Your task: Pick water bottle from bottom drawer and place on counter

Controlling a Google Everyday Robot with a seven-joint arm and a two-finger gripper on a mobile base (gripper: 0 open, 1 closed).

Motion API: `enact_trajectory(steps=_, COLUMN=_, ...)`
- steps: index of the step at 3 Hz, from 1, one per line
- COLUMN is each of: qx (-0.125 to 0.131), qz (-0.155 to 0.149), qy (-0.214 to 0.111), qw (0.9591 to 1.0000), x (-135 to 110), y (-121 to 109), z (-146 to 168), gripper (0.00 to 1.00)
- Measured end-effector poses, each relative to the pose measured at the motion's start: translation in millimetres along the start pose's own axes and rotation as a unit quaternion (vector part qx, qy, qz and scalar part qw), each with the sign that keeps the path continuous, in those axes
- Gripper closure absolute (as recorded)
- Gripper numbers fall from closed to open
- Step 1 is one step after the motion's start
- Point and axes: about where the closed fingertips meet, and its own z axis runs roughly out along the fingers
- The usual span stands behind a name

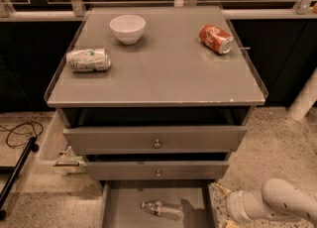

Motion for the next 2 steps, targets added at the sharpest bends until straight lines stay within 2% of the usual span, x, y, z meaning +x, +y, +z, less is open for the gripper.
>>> enact_trajectory(steps=1, qx=-0.001, qz=-0.002, qy=0.004, qw=1.0, x=-1.9, y=1.7, z=1.7, gripper=0.0)
enact_trajectory(steps=2, qx=-0.003, qz=0.009, qy=-0.013, qw=0.9999, x=4.6, y=-1.9, z=33.5, gripper=0.0)
